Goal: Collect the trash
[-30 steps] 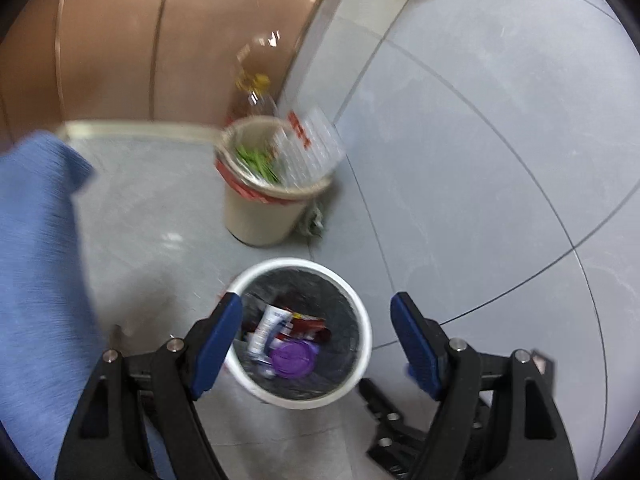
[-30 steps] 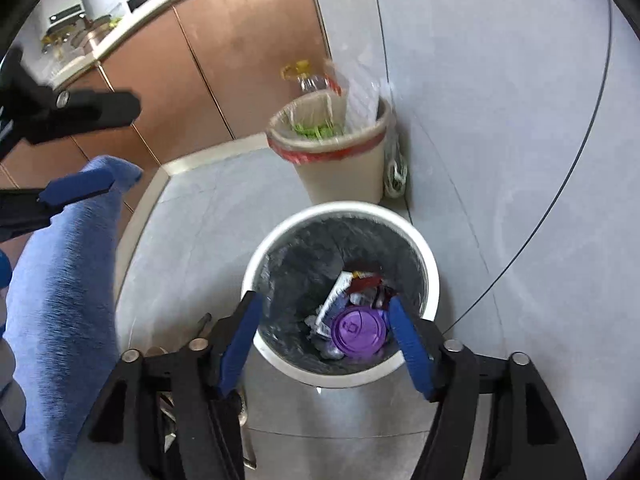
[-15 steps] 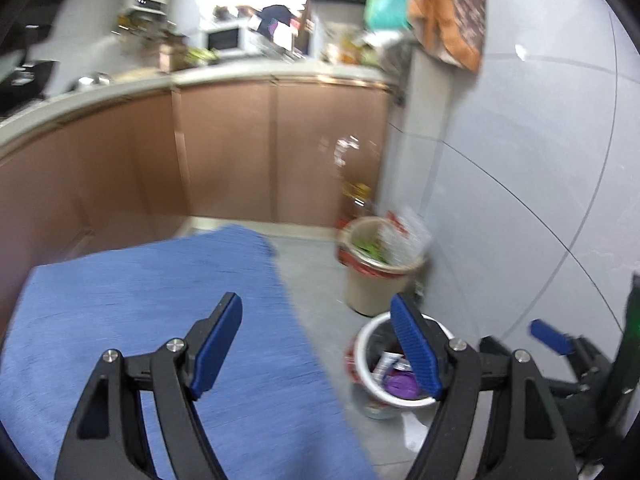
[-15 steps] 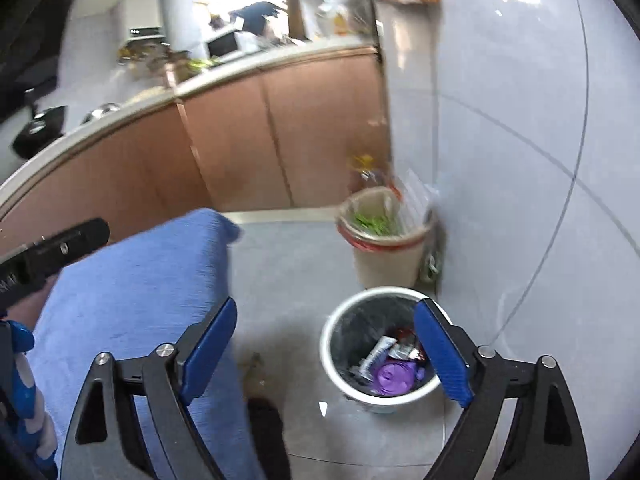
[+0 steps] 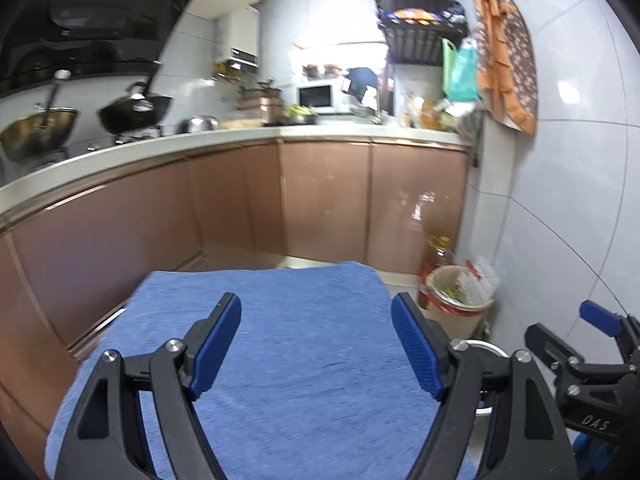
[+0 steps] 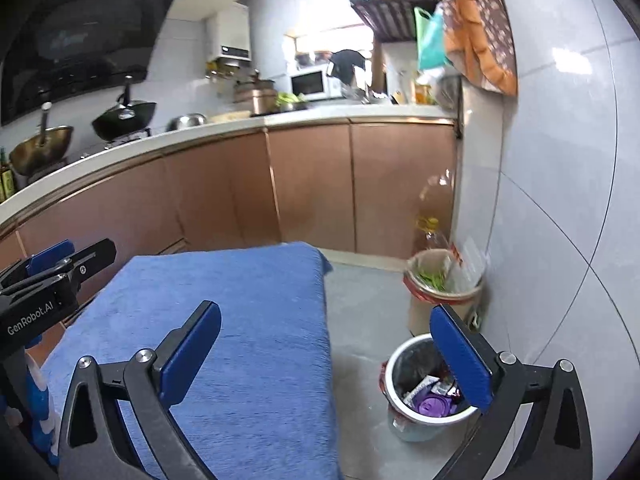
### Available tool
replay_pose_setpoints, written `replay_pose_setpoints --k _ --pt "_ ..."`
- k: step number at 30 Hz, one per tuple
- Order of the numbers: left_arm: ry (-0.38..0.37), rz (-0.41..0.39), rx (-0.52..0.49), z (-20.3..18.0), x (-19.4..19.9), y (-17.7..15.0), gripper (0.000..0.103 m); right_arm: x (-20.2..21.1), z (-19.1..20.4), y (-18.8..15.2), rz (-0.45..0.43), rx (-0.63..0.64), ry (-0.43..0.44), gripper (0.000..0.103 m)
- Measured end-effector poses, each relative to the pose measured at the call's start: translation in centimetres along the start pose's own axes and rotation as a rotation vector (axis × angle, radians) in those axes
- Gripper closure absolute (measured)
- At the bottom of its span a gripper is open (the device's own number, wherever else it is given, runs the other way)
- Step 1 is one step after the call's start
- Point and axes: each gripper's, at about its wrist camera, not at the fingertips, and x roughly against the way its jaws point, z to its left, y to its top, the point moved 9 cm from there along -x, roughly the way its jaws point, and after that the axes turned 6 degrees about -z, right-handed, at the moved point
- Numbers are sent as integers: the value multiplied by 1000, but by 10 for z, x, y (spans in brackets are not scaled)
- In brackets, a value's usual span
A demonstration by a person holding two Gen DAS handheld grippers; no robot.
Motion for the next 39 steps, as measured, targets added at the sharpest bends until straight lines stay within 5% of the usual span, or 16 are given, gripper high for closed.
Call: replay_pose_setpoints --k 9,39 --pt "145 -48 -5 34 38 -3 18 23 22 0 -39 34 25 0" --pt "178 -69 -10 42 55 -15 18 33 22 -5 -77 22 -44 0"
